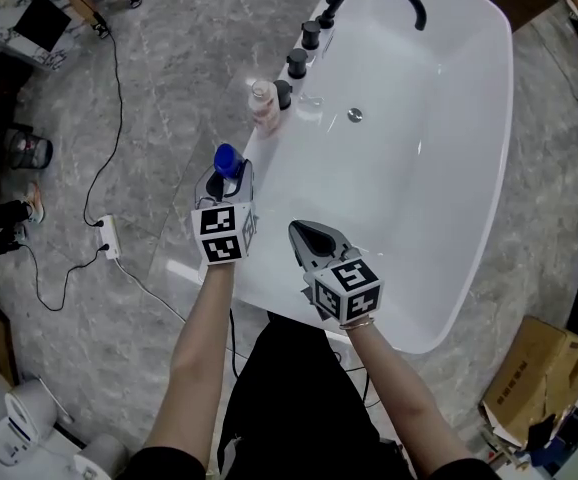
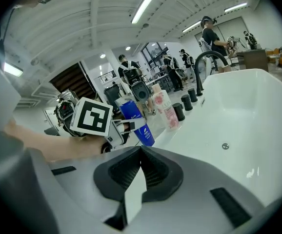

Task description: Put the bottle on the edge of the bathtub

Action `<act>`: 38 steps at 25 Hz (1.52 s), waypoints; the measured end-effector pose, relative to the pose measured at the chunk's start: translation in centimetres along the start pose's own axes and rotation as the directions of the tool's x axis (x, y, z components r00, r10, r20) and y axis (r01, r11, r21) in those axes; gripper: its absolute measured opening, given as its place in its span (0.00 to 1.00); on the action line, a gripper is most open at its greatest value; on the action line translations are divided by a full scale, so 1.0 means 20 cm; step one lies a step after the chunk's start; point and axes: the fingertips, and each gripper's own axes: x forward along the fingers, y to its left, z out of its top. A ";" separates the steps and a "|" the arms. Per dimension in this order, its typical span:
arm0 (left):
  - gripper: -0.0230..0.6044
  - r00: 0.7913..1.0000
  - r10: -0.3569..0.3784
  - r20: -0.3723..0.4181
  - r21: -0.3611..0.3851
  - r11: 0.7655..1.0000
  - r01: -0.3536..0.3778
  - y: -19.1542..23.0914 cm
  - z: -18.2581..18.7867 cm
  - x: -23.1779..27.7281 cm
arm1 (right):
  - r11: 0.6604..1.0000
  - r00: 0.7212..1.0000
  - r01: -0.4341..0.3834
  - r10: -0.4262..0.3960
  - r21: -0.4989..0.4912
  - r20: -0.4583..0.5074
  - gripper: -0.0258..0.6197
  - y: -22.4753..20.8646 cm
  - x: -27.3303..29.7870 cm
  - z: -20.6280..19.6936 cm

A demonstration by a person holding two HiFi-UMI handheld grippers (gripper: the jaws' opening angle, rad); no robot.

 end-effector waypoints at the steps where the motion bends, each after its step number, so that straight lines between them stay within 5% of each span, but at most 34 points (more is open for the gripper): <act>1: 0.29 1.000 -0.004 0.005 0.005 1.000 0.004 0.00 0.01 0.02 | 1.000 1.000 0.002 -0.002 0.003 -0.003 0.05 -0.01 0.00 -0.01; 18: 0.29 0.999 -0.025 0.022 0.050 0.998 0.024 -0.07 0.06 0.26 | 0.999 1.000 0.015 -0.015 0.037 -0.010 0.05 -0.09 0.03 -0.03; 38: 0.30 1.000 -0.009 0.001 0.108 0.994 0.009 -0.08 -0.04 0.26 | 0.998 1.000 0.019 -0.018 0.058 -0.008 0.05 -0.13 0.01 -0.04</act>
